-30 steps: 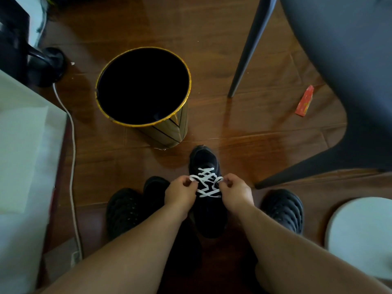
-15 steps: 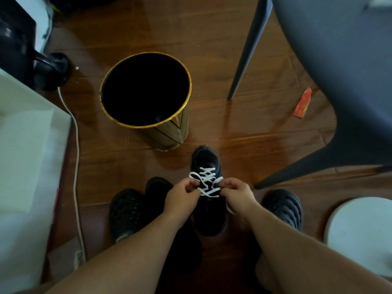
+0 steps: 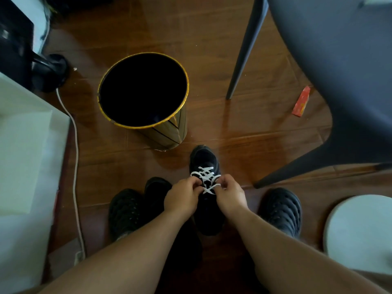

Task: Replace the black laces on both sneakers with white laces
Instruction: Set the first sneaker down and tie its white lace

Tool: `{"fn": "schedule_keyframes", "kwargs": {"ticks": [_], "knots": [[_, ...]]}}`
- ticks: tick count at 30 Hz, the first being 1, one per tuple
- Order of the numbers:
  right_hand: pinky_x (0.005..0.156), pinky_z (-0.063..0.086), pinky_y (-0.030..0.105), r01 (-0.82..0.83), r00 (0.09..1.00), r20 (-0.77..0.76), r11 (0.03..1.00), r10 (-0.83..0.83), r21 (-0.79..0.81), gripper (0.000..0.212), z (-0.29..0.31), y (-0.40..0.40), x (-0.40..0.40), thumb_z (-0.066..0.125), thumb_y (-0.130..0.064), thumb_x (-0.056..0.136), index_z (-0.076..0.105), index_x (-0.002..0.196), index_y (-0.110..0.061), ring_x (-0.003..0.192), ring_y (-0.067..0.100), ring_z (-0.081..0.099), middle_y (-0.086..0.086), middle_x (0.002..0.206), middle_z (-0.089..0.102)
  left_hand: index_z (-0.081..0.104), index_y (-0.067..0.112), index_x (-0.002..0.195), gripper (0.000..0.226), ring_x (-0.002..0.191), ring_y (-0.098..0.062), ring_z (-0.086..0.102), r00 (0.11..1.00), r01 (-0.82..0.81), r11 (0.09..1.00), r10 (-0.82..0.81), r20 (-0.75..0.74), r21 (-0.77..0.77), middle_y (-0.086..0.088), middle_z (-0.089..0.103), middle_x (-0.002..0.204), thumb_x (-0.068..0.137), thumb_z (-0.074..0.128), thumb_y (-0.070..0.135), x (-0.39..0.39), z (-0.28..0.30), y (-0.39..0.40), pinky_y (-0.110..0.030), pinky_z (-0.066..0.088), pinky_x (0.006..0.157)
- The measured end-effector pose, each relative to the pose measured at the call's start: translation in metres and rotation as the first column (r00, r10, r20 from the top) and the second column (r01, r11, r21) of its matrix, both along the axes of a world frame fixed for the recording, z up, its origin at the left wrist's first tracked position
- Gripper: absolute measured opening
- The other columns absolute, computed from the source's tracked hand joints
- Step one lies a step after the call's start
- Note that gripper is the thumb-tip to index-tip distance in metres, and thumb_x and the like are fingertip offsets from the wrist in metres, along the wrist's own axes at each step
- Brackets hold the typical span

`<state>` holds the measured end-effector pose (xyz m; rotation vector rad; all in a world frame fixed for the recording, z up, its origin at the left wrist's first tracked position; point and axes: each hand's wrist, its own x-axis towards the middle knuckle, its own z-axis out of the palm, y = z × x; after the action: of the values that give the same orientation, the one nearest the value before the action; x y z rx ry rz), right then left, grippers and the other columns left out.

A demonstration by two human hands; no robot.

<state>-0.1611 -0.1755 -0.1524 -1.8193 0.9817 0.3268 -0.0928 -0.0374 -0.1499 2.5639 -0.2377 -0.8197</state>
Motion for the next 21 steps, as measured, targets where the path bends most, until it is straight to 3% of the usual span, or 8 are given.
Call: {"fn": "schedule_keyframes", "kwargs": {"ticks": [4, 7, 9, 13, 15, 17, 21], "knots": [[0.075, 0.057, 0.036, 0.04, 0.999, -0.021, 0.999, -0.041, -0.02, 0.008, -0.001, -0.007, 0.0, 0.055, -0.028, 0.097, 0.061, 0.094, -0.031, 0.085, 0.015, 0.065, -0.007, 0.096, 0.07, 0.065, 0.03, 0.108, 0.015, 0.096, -0.019, 0.065, 0.992, 0.104, 0.993, -0.107, 0.061, 0.051, 0.006, 0.068, 0.109, 0.107, 0.055, 0.04, 0.004, 0.001, 0.002, -0.04, 0.055, 0.081], [0.073, 0.057, 0.037, 0.041, 0.999, -0.016, 0.997, -0.042, -0.064, 0.01, -0.001, -0.009, -0.001, 0.051, -0.025, 0.101, 0.059, 0.096, -0.03, 0.082, 0.015, 0.065, -0.005, 0.095, 0.07, 0.054, 0.029, 0.108, 0.004, 0.094, -0.023, 0.066, 0.993, 0.02, 0.999, -0.024, 0.117, 0.04, 0.006, 0.067, 0.105, 0.108, 0.051, 0.031, 0.0, 0.0, 0.002, -0.043, 0.055, 0.078], [0.078, 0.058, 0.043, -0.037, 0.999, -0.019, 0.985, 0.034, -0.166, 0.008, 0.0, -0.008, -0.004, 0.05, -0.024, 0.102, 0.056, 0.098, -0.028, 0.083, 0.021, 0.065, -0.001, 0.093, 0.07, 0.05, 0.03, 0.108, 0.004, 0.09, -0.024, 0.066, 0.987, -0.01, 0.998, 0.001, 0.163, 0.059, 0.009, 0.065, 0.103, 0.107, 0.051, 0.026, -0.005, 0.001, 0.003, -0.041, 0.054, 0.074], [0.076, 0.056, 0.048, -0.246, 0.969, -0.096, 0.894, 0.226, -0.375, 0.006, -0.004, -0.007, -0.011, 0.045, -0.025, 0.102, 0.051, 0.104, -0.025, 0.089, 0.033, 0.064, 0.005, 0.097, 0.067, 0.044, 0.029, 0.124, 0.025, 0.08, -0.029, 0.065, 0.949, 0.157, 0.967, -0.204, 0.241, 0.198, 0.002, 0.054, 0.12, 0.103, 0.053, 0.017, -0.009, 0.005, 0.002, -0.037, 0.042, 0.06], [0.075, 0.055, 0.044, -0.216, 0.975, -0.119, 0.912, 0.186, -0.347, 0.006, -0.004, -0.006, -0.011, 0.045, -0.028, 0.101, 0.05, 0.103, -0.028, 0.088, 0.033, 0.064, 0.004, 0.096, 0.067, 0.047, 0.03, 0.121, 0.019, 0.088, -0.029, 0.065, 0.982, 0.061, 0.981, -0.092, 0.165, 0.185, 0.001, 0.055, 0.12, 0.104, 0.054, 0.025, -0.004, 0.003, 0.003, -0.038, 0.047, 0.066], [0.075, 0.053, 0.038, -0.1, 0.988, -0.139, 0.974, 0.072, -0.205, 0.007, -0.003, -0.005, -0.01, 0.048, -0.033, 0.099, 0.054, 0.102, -0.03, 0.088, 0.029, 0.064, 0.002, 0.096, 0.067, 0.052, 0.033, 0.113, 0.01, 0.094, -0.023, 0.065, 0.993, -0.122, 0.989, 0.121, 0.017, 0.081, 0.005, 0.062, 0.114, 0.104, 0.055, 0.036, 0.003, -0.003, 0.007, -0.036, 0.052, 0.074], [0.068, 0.054, 0.035, 0.248, 0.96, -0.165, 0.963, -0.228, 0.108, 0.014, -0.006, -0.004, -0.003, 0.061, -0.037, 0.091, 0.069, 0.09, -0.026, 0.079, 0.022, 0.066, 0.002, 0.09, 0.073, 0.066, 0.03, 0.101, 0.009, 0.087, -0.013, 0.066, 0.891, -0.395, 0.911, 0.349, -0.289, -0.119, 0.006, 0.07, 0.099, 0.096, 0.066, 0.038, 0.007, -0.008, 0.009, -0.031, 0.051, 0.07]]}}
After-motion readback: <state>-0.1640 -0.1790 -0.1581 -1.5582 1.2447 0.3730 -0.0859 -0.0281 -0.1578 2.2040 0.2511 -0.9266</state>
